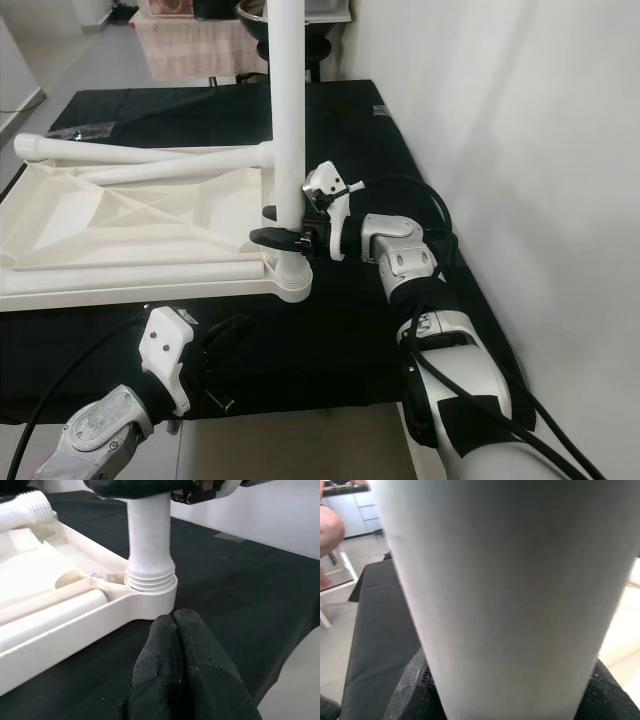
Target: Building children table
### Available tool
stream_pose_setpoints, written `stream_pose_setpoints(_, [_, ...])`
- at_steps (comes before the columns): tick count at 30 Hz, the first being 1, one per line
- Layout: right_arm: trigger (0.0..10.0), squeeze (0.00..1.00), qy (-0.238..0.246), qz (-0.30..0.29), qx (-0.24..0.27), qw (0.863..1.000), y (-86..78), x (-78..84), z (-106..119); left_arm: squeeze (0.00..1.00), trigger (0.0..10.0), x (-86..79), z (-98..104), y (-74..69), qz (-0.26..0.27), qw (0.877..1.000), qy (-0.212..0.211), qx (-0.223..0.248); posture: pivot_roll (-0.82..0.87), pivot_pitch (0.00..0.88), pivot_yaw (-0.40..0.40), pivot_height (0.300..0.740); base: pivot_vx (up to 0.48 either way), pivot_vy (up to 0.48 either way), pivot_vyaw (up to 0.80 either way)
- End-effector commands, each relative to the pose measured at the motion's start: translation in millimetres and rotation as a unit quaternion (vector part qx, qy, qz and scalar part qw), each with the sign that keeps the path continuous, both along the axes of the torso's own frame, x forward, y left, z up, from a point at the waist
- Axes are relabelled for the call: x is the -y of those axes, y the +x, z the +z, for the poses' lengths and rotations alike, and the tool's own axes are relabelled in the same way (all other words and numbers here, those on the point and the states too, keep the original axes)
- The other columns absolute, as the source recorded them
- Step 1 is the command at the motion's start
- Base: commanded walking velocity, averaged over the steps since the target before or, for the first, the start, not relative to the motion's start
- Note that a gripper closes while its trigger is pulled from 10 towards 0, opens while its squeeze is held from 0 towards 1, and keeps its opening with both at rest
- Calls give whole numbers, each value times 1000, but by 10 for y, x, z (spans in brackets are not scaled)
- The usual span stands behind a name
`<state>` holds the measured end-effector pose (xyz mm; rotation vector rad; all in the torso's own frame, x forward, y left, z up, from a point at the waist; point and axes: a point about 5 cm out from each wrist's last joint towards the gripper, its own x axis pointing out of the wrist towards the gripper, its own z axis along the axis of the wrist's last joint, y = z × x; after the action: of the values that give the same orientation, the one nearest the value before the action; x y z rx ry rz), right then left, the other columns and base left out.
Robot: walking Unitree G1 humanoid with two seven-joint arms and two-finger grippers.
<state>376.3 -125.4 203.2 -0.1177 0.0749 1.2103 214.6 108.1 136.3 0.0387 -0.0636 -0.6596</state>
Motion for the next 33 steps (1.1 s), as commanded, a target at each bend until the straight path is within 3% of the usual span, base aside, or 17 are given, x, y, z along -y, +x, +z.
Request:
stream_pose_setpoints(1, [0, 0, 0, 13, -12, 1000, -49, 56, -89, 0, 10000, -8, 10, -18, 4, 1000, 3, 8, 65, 91, -14, 740, 0, 0, 0])
stream_pose_setpoints(7, [0, 0, 0, -2, 6, 1000, -193, 198, -208, 0, 10000, -28, 18, -9, 8, 1000, 1, 8, 59, 103, -9, 740, 0, 0, 0])
stream_pose_setpoints(9, [0, 0, 2, -31, 9, 999, -241, 208, -255, 0, 10000, -36, 20, -8, 7, 1000, 0, 7, 54, 107, -9, 740, 0, 0, 0])
stream_pose_setpoints(10, [0, 0, 0, -108, 15, 994, -252, 178, -335, 0, 10000, -49, 22, -11, 7, 1000, 0, 7, 50, 110, -6, 740, 0, 0, 0])
stream_pose_setpoints(11, [0, 0, 0, -108, 15, 994, -252, 178, -335, 0, 10000, -49, 22, -11, 7, 1000, 0, 7, 50, 110, -6, 740, 0, 0, 0])
stream_pose_setpoints(12, [0, 0, -6, -245, 14, 969, -228, 167, -440, 0, 10000, -60, 22, -14, 6, 1000, -1, 7, 47, 111, -4, 740, 0, 0, 0])
stream_pose_setpoints(13, [0, 0, 4, -316, -14, 949, -367, 71, -578, 0, 10000, -74, 27, -11, 6, 1000, -2, 6, 39, 123, 6, 740, 0, 0, 0])
stream_pose_setpoints(15, [0, 0, 4, -316, -14, 949, -367, 71, -578, 0, 10000, -74, 27, -11, 6, 1000, -2, 6, 39, 123, 6, 740, 0, 0, 0])
stream_pose_setpoints(16, [0, 0, 8, -356, -29, 934, -529, -50, -683, 0, 10000, -88, 28, -5, 5, 1000, -4, 5, 33, 123, 14, 740, 0, 0, 0])
stream_pose_setpoints(17, [0, 0, 7, -372, -31, 928, -621, -136, -731, 0, 10000, -95, 27, 4, 4, 1000, -6, 4, 29, 112, 23, 740, 0, 0, 0])
stream_pose_setpoints(21, [0, 0, 4, -359, -21, 933, -651, -239, -723, 0, 10000, -99, 20, 16, 3, 1000, -9, 2, 30, 107, 19, 740, 0, 0, 0])
stream_pose_setpoints(22, [10000, 0, -5, -355, -26, 935, -598, -258, -707, 0, 10000, -97, 13, 24, 4, 1000, -12, 0, 33, 102, 11, 740, 0, 0, 0])
stream_pose_setpoints(26, [10000, 0, -4, -349, -30, 937, -567, -268, -688, 0, 10000, -98, 13, 25, 8, 1000, -14, 1, 32, 101, 11, 740, 0, 0, 0])
stream_pose_setpoints(27, [10000, 1000, 17, -334, -24, 942, -533, -268, -596, 0, 10000, -97, 19, 19, 13, 1000, -12, 4, 31, 95, 7, 740, 0, 0, 0])
stream_pose_setpoints(32, [10000, 1000, 59, -278, -8, 959, -448, -279, -361, 0, 10000, -74, 58, -54, 17, 1000, -23, 5, 20, 85, 12, 740, 0, 0, 0])
stream_pose_setpoints(33, [10000, 694, 67, -248, 2, 966, -410, -259, -266, 0, 10000, -59, 70, -116, 15, 999, -29, 3, 19, 80, 12, 740, 0, 0, 0])
